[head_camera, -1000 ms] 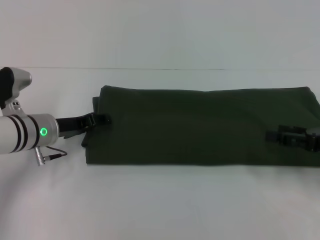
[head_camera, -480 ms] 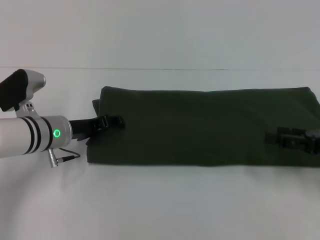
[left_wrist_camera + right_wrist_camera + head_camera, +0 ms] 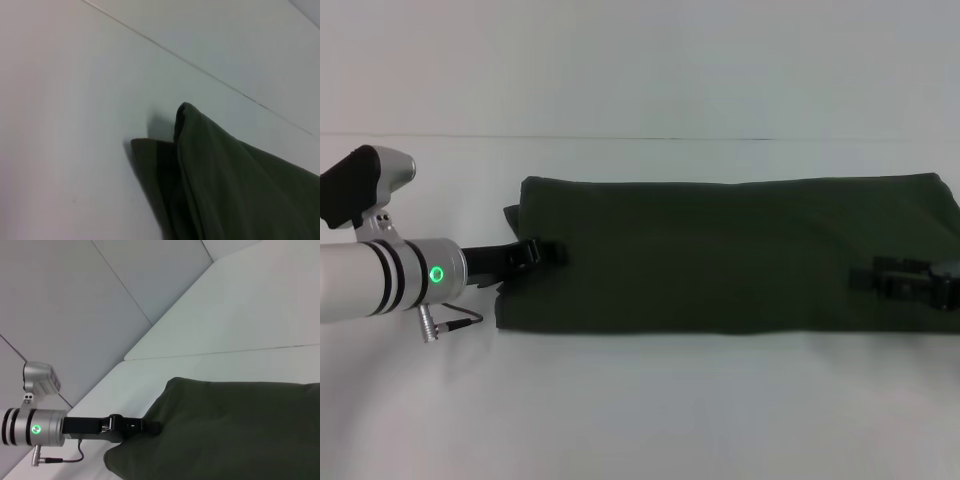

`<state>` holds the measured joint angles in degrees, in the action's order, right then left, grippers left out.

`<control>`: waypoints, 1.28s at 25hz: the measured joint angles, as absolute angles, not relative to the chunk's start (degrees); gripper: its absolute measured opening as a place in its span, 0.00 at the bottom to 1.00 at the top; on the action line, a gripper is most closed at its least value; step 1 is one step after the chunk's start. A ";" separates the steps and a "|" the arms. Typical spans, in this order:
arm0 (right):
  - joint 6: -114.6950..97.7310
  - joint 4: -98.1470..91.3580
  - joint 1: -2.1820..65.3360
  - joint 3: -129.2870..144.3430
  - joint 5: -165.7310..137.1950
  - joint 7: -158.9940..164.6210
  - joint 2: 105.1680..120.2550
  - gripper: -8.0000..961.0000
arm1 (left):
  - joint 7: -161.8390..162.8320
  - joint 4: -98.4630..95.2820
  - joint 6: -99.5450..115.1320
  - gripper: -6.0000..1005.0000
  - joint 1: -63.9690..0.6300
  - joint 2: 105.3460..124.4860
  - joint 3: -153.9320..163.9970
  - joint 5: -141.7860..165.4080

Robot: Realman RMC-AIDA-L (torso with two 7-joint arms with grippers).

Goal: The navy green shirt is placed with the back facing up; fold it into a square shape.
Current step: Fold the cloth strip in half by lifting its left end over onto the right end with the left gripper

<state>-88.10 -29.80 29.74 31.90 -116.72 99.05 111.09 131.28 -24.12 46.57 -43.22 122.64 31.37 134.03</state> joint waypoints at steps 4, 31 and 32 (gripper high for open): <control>-88.33 -29.79 29.66 31.90 -116.72 99.05 111.09 0.93 | 131.25 -24.12 46.72 0.48 -43.15 122.74 31.57 134.01; -89.59 -29.80 29.89 31.78 -116.72 99.11 111.01 0.93 | 131.66 -33.90 59.60 0.11 -37.92 119.17 27.46 134.82; -89.59 -29.80 29.92 31.79 -116.72 99.15 111.01 0.93 | 131.62 -35.74 61.39 0.11 -37.23 118.27 25.53 136.49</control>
<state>-89.59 -29.80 29.92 31.79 -116.72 99.16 111.01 131.62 -35.74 61.39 -37.23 118.27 25.53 136.49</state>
